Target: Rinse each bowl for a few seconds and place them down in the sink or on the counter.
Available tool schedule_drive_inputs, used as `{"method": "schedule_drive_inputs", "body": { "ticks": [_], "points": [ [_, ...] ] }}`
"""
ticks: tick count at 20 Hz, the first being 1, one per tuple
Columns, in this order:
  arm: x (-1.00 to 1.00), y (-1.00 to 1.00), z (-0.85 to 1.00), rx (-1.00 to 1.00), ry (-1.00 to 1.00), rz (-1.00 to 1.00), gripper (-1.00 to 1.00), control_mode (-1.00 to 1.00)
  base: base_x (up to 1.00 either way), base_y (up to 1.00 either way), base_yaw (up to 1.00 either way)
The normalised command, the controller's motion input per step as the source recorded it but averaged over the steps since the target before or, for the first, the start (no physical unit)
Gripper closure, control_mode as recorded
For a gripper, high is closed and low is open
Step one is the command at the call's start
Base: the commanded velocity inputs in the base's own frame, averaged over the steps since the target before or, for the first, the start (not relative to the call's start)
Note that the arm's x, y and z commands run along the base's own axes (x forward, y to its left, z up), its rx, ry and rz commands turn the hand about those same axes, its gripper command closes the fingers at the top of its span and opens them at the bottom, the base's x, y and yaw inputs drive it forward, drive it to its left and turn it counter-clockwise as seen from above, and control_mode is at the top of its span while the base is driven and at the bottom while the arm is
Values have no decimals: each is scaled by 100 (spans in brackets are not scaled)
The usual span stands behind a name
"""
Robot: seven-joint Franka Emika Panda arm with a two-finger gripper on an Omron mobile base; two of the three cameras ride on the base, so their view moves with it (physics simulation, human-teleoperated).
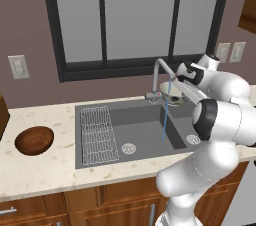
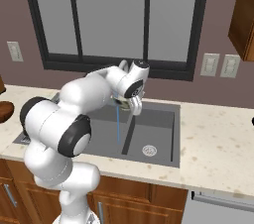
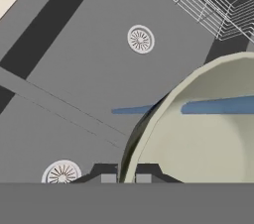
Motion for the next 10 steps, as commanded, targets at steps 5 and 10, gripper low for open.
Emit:
{"method": "schedule_drive_inputs", "body": {
  "ticks": [5, 10],
  "points": [
    [-32, -48, 0, 0, 1, 0, 100, -100, 0, 0, 0],
    [-20, -51, 4, 0, 2, 0, 100, -100, 0, 0, 0]
  ]
}}
